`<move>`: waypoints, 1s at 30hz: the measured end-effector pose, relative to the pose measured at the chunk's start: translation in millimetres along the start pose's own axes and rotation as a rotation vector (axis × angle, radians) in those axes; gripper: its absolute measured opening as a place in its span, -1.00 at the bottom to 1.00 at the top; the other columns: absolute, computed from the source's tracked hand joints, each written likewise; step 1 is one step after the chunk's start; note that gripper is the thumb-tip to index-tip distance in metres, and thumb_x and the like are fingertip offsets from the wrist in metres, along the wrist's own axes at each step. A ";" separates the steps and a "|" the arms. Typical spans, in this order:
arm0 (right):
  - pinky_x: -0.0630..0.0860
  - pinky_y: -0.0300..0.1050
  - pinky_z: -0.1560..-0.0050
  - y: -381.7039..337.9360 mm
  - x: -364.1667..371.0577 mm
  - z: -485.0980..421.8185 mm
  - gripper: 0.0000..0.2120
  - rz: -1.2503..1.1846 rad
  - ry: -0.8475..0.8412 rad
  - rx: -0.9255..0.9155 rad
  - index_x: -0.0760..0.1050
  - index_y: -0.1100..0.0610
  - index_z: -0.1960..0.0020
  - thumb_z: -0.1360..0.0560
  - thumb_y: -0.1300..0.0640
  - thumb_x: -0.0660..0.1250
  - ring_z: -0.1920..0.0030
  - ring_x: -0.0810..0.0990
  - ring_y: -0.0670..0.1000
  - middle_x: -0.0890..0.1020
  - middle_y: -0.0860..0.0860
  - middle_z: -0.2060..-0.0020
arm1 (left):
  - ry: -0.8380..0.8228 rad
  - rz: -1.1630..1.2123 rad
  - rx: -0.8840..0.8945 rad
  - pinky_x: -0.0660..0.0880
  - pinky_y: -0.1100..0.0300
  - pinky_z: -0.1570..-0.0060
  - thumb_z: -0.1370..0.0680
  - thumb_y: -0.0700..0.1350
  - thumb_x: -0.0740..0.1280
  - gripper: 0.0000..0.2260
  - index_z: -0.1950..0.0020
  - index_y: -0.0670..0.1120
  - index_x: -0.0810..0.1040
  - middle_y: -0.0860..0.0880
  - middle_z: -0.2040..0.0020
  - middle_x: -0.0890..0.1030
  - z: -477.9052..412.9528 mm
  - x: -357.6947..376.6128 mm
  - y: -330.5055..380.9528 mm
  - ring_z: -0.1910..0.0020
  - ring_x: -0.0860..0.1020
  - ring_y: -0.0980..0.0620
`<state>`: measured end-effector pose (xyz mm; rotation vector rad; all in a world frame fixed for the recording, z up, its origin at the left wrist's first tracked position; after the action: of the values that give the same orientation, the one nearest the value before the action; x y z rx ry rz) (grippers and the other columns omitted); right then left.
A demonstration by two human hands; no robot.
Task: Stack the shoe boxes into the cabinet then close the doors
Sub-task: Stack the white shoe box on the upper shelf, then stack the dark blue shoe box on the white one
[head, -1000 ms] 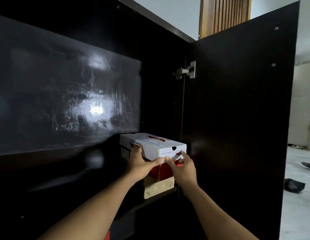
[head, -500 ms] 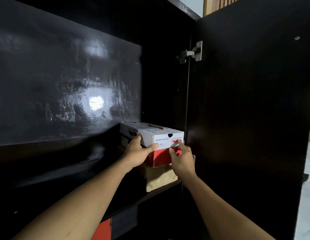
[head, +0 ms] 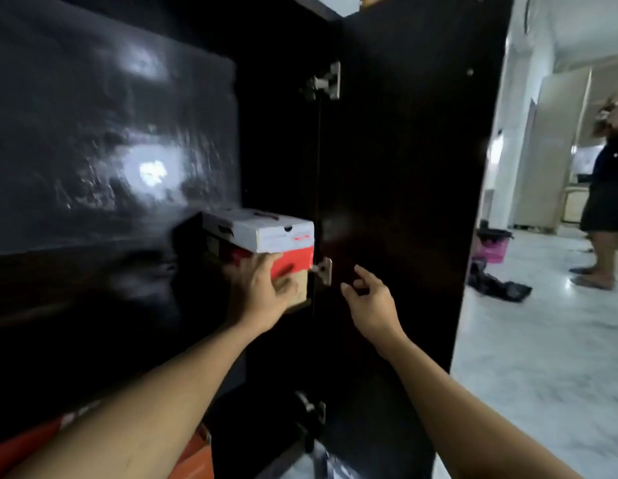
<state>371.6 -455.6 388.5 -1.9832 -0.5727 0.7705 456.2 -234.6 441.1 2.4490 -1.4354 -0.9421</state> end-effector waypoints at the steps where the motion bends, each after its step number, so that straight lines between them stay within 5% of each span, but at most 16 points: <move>1: 0.57 0.06 -0.20 13.9 -12.1 16.2 -0.48 0.012 0.008 0.028 0.37 -0.03 -0.48 -0.55 -0.02 0.38 -0.09 0.62 0.04 0.55 -0.01 -0.19 | -0.036 0.036 0.003 0.52 -0.05 -0.10 -0.39 0.07 0.46 -0.57 -0.18 -0.09 0.58 -0.10 -0.07 0.61 18.2 8.6 8.8 -0.06 0.56 -0.18; 6: 0.52 -0.10 -0.14 122.9 -60.7 108.8 -0.48 0.133 0.045 0.192 0.36 0.05 -0.49 -0.57 0.02 0.37 -0.08 0.60 0.05 0.54 0.07 -0.21 | -0.394 0.132 -0.137 0.50 -0.01 -0.20 -0.46 0.03 0.49 -0.53 -0.32 -0.06 0.52 -0.05 -0.19 0.57 136.1 92.5 17.0 -0.18 0.54 -0.08; 9: 0.44 -0.17 -0.17 205.7 -74.6 175.8 -0.44 0.202 -0.004 0.361 0.32 0.11 -0.51 -0.56 0.03 0.38 -0.26 0.55 0.10 0.52 0.12 -0.31 | -0.639 0.165 -0.219 0.53 0.02 -0.17 -0.45 0.08 0.48 -0.47 -0.37 -0.03 0.48 -0.02 -0.22 0.55 223.7 145.3 10.5 -0.14 0.57 -0.04; 16: 0.40 0.05 -0.39 354.0 -98.1 286.4 -0.43 0.357 -0.064 0.669 0.31 0.16 -0.51 -0.57 0.02 0.35 -0.36 0.46 0.16 0.45 0.16 -0.40 | -1.071 0.062 -0.351 0.48 0.07 -0.22 -0.39 0.28 0.42 -0.36 -0.41 0.09 0.41 0.09 -0.33 0.52 430.0 217.1 1.9 -0.28 0.51 0.01; 20: 0.50 0.13 -0.27 401.1 -93.0 306.6 -0.40 0.404 -0.163 0.773 0.25 0.11 -0.54 -0.56 0.04 0.34 -0.21 0.57 0.23 0.43 0.21 -0.38 | -1.210 0.022 -0.484 0.50 0.06 -0.20 -0.34 0.36 0.42 -0.31 -0.40 0.13 0.40 0.06 -0.34 0.51 511.7 239.6 -4.1 -0.27 0.51 -0.01; 25: 0.23 0.06 -0.50 423.9 -84.1 314.6 -0.38 0.513 -0.290 0.758 0.23 0.11 -0.56 -0.56 0.14 0.36 -0.47 0.30 0.19 0.25 0.14 -0.51 | -1.334 0.041 -0.561 0.45 0.07 -0.24 -0.18 0.43 0.49 -0.09 -0.45 0.11 0.37 0.05 -0.38 0.46 564.9 254.9 -8.5 -0.32 0.46 -0.02; 30: 0.34 0.02 -0.41 427.7 -78.1 314.4 -0.54 0.590 -0.273 0.673 0.44 0.17 -0.43 -0.55 0.11 0.34 -0.34 0.44 0.18 0.38 0.10 -0.40 | -1.336 0.054 -0.566 0.47 0.13 -0.23 -0.05 0.45 0.48 -0.06 -0.36 0.12 0.46 0.05 -0.33 0.50 565.4 261.0 -35.6 -0.27 0.50 0.03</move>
<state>132.3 -530.7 -85.8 -1.4106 0.1494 1.3944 241.6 -331.5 -136.6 1.2301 -1.0886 -2.7177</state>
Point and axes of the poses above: each hand's wrist, its own z-axis away from the middle knuckle, its own x-axis out of the palm, y = z × x, the point moved 10 cm from there along -z, towards the middle knuckle
